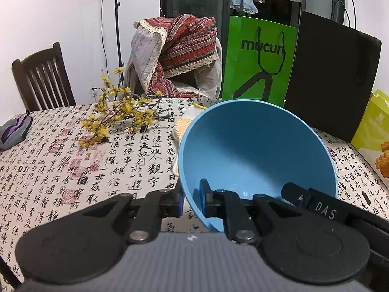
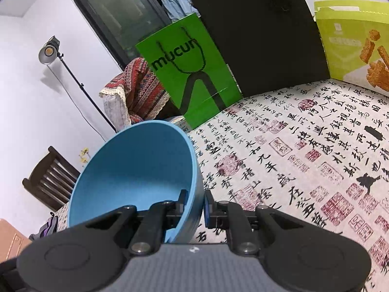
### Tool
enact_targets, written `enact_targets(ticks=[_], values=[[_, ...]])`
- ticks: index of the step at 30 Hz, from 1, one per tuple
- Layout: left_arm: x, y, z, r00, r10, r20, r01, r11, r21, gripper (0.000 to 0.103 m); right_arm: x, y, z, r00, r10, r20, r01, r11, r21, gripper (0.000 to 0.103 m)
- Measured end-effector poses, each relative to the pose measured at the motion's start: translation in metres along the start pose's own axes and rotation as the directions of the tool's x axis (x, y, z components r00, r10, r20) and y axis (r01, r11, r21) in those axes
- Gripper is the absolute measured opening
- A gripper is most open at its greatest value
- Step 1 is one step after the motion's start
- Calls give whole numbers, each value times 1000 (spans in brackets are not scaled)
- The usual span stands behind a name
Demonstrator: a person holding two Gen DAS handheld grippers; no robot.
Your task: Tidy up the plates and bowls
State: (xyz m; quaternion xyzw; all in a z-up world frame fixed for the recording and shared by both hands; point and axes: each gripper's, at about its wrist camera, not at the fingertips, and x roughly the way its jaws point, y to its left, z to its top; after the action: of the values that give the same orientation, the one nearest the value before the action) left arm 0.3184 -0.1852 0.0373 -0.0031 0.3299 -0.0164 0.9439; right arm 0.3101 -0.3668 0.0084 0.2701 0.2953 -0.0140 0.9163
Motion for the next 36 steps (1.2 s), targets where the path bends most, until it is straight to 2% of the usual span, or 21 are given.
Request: enact_targets(ticks=[36], values=[[-68, 84, -26, 998, -13, 53, 17, 997, -72, 13, -50, 75, -56, 1000, 24, 12, -23, 993, -114, 12]])
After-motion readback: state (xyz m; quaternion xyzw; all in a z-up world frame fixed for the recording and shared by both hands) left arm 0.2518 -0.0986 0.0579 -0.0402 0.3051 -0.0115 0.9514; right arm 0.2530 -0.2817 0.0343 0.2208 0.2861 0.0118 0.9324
